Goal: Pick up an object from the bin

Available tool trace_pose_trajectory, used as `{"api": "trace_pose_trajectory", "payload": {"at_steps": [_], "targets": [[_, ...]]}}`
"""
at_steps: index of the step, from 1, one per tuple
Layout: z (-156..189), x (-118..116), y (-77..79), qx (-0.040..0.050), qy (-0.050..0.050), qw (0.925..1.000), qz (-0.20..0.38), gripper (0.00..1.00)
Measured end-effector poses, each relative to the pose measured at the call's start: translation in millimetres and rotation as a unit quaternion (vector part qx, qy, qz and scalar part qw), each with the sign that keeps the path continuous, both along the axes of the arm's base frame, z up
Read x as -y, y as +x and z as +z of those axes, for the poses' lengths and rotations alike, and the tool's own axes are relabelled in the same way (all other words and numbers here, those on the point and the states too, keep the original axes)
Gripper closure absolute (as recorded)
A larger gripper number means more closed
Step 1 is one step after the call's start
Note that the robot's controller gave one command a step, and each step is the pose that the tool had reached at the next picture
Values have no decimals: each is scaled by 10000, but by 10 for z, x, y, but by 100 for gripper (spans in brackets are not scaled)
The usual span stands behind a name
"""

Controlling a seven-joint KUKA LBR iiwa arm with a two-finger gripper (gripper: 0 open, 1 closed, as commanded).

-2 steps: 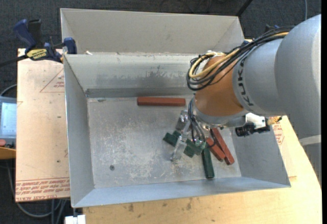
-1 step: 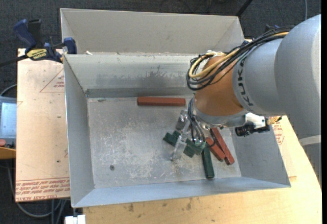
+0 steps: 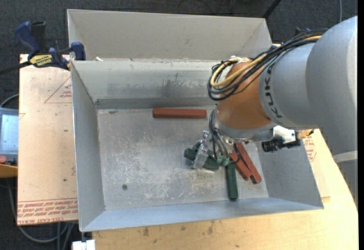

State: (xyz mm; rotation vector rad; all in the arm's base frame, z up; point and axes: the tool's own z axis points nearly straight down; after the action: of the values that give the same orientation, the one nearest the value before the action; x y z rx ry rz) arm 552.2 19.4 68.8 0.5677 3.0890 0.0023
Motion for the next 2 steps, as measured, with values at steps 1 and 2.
{"api": "trace_pose_trajectory", "payload": {"at_steps": [1,2], "targets": [[53,-1,4,1,-2,10000,1,100],[625,-6,19,26,-1,10000,8,100]]}}
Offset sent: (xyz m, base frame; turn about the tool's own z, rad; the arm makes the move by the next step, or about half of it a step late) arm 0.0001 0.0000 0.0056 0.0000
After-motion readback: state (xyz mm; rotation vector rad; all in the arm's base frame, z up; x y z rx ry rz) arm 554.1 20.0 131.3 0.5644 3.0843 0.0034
